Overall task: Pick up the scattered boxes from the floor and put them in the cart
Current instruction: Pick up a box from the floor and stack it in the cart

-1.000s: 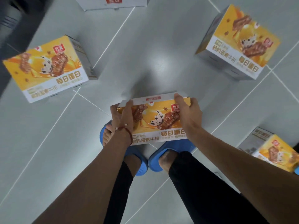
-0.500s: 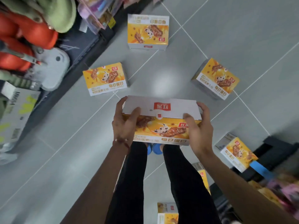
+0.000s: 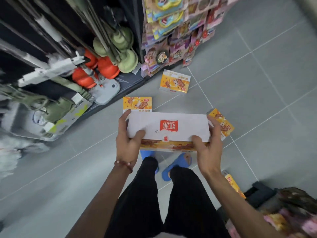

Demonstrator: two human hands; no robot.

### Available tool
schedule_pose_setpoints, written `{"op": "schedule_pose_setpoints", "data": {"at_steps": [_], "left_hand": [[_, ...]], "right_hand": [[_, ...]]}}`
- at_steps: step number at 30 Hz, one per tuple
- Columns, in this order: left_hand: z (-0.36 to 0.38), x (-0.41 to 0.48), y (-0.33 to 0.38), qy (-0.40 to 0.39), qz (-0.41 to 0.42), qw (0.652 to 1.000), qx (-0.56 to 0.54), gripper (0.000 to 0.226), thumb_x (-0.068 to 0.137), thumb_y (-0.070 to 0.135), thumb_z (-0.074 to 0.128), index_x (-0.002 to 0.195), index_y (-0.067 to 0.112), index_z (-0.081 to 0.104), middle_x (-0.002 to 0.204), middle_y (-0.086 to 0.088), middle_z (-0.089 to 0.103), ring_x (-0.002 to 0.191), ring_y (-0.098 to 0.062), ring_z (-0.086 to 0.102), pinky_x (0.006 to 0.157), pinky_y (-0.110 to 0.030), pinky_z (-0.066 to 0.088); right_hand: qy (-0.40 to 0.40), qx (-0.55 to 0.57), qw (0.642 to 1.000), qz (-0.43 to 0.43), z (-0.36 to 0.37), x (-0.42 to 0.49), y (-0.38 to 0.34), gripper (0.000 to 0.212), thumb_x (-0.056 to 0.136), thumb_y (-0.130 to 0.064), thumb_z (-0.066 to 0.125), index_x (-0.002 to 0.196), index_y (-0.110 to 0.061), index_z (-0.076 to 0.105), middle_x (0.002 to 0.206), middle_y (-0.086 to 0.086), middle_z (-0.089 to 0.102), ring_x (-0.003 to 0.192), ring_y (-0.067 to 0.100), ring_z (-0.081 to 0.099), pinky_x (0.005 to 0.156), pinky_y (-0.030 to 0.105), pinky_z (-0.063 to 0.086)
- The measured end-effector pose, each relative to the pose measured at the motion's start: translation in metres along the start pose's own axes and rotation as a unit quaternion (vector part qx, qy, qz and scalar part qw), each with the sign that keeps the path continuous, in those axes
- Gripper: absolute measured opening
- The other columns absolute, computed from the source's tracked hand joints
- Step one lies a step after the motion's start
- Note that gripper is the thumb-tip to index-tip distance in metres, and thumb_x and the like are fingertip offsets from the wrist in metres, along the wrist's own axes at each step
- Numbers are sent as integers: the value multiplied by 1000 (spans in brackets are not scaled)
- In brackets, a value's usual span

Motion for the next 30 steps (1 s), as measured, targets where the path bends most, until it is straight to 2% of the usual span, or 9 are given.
{"op": "schedule_pose_setpoints", "data": {"at_steps": [2,5,8,13,17,20,24,28,30], "left_hand": [[-13,-19,21,17,21,1000,-12,71,77,18,62,144,29,43,126,29,57,116,3,56,91,-19,51],[-30,-53,46,54,35,998,-21,73,75,17,63,144,30,44,131,18,54,118,1,53,89,-11,47],[-46,-88,59,106,53,993,-23,73,74,15,62,143,29,45,138,4,52,122,-8,51,93,-14,47],[-73,-148,59,193,74,978,-31,73,73,10,62,142,29,46,139,1,54,126,-19,53,105,-41,48],[-98,-196,47,261,68,960,-79,74,71,7,62,142,23,46,138,-4,54,125,-17,53,106,-43,48],[-120,-233,26,318,62,938,-125,75,69,13,65,141,22,46,141,-5,53,129,-18,51,110,-47,44],[-158,-279,-6,395,46,902,-168,75,71,35,72,140,27,45,142,-4,54,131,-22,52,110,-54,43],[-212,-330,-38,458,38,866,-199,74,72,37,78,138,34,46,137,0,57,127,-21,55,107,-52,46],[-244,-358,-58,478,31,852,-209,75,72,33,81,139,35,46,139,1,55,128,-20,55,108,-48,47]], "right_hand": [[-18,10,1000,-19,-1,-11,-20,68,78,-20,60,144,-23,43,135,-2,58,123,3,56,89,16,53],[-48,18,998,-45,-1,-27,-48,72,79,-11,58,149,-13,42,134,-2,58,125,7,56,88,12,49],[-90,24,994,-58,0,-43,-66,77,80,-10,58,154,-14,39,138,-2,57,125,-2,55,89,8,48],[-165,7,984,-68,6,-67,-83,80,82,-26,68,156,-28,38,149,-4,52,135,9,51,109,30,49],[-228,-11,967,-116,22,-94,-107,74,82,-25,70,151,-26,44,136,-17,60,123,2,57,98,23,53],[-287,-28,946,-147,43,-119,-122,65,81,-20,71,140,-35,48,124,-32,62,114,-6,59,89,12,49],[-353,-67,914,-187,85,-164,-128,68,80,-21,72,144,-25,49,133,-5,62,117,8,60,92,19,52],[-407,-86,885,-209,139,-229,-121,75,79,-21,75,149,-25,45,140,-5,58,122,10,58,101,25,51],[-435,-97,869,-215,167,-269,-114,76,80,-22,75,149,-27,45,139,-7,58,122,10,58,99,21,50]]}}
Point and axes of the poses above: each hand's wrist, its own x-axis towards the middle knuckle, its own z-axis out of the palm, y = z × x, the point moved 7 cm from there along x, towards the middle knuckle
